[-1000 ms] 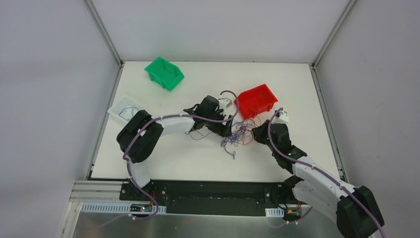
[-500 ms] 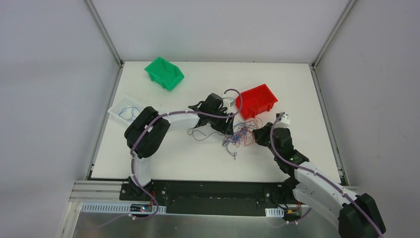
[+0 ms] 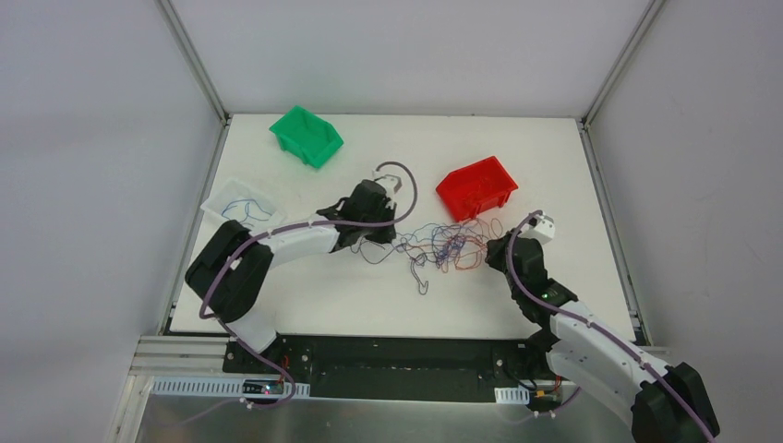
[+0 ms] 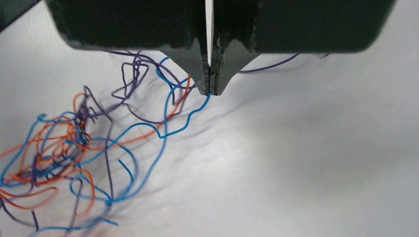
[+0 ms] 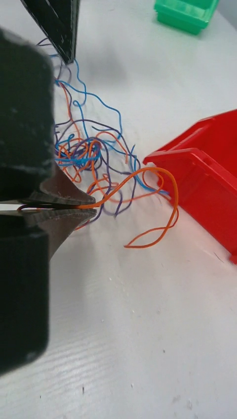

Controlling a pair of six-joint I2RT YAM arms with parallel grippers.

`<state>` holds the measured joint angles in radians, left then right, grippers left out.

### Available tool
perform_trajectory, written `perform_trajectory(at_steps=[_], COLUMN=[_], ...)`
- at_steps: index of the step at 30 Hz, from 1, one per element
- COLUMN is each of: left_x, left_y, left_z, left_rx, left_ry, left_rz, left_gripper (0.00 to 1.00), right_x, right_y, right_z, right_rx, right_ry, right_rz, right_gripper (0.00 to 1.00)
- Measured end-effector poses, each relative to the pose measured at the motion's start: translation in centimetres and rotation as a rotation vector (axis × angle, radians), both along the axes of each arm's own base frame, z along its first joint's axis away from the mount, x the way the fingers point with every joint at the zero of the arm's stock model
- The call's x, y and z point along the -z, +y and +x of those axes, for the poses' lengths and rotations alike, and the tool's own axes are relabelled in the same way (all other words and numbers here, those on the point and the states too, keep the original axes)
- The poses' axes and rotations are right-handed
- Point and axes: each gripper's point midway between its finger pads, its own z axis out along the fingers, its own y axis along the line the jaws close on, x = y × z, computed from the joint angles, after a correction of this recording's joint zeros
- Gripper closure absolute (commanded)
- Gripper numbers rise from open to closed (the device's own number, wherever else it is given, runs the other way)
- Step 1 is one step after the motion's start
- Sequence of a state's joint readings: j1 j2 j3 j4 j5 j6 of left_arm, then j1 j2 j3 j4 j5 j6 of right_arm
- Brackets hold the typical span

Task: Untangle the cables

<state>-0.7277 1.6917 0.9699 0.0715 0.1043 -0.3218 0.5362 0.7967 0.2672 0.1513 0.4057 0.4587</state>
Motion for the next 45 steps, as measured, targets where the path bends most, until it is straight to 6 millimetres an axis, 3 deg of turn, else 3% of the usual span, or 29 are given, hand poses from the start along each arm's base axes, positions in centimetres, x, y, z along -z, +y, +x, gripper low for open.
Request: perform_trajectory(at_steps=[7,12,14,15,16,18,19,20,23,32,39,45], left_x=[-1.2,-1.3,-1.4,-1.5,-1.5,-1.7,-1.8,-1.9,-2.6,-2.9,-1.7,-0.4], left_y=[8.0,8.3,8.0,7.9,7.8,7.7,7.6,7.5,7.1,5.5,6.3,7.3], left_z=[3.7,3.7,3.6,3.6,3.6,3.6,3.6,3.6,3.5,2.1,0.6,-0.9], left_rx=[-0.323,-0.344,-0.334,-0.329,-0.325,-0.315,-0.305,-0.295,-0.271,-0.159,-0.077,-0.037], left_ry=[-0.066,-0.078,-0.079,-0.079,-0.080,-0.086,-0.088,-0.092,-0.107,-0.137,-0.101,-0.046], left_rz=[-0.034,-0.037,-0.046,-0.050,-0.054,-0.053,-0.056,-0.059,-0.074,-0.036,0.045,0.110], left_gripper=[1.00,1.00,1.00,0.95,0.83,0.48,0.34,0.27,0.17,0.15,0.16,0.26], right_x=[-1.4,-0.5,0.0,0.2,0.3,0.3,0.3,0.2,0.4,1.5,1.3,1.3], right_y=[-2.3,-2.7,-2.7,-2.7,-2.7,-2.6,-2.5,-2.4,-2.1,-0.4,1.0,1.3], right_z=[0.5,0.4,0.4,0.3,0.3,0.3,0.3,0.3,0.3,0.2,0.5,0.4], right_rx=[0.141,0.159,0.157,0.156,0.155,0.152,0.148,0.146,0.122,0.032,-0.027,-0.047], right_ry=[-0.060,-0.033,-0.016,-0.009,-0.003,-0.004,-0.004,-0.004,0.003,0.067,0.079,0.083], right_rz=[0.000,-0.021,-0.033,-0.038,-0.040,-0.036,-0.035,-0.032,-0.036,-0.041,-0.024,-0.016], right_gripper=[0.95,0.93,0.88,0.79,0.64,0.45,0.41,0.38,0.35,0.33,0.33,0.33])
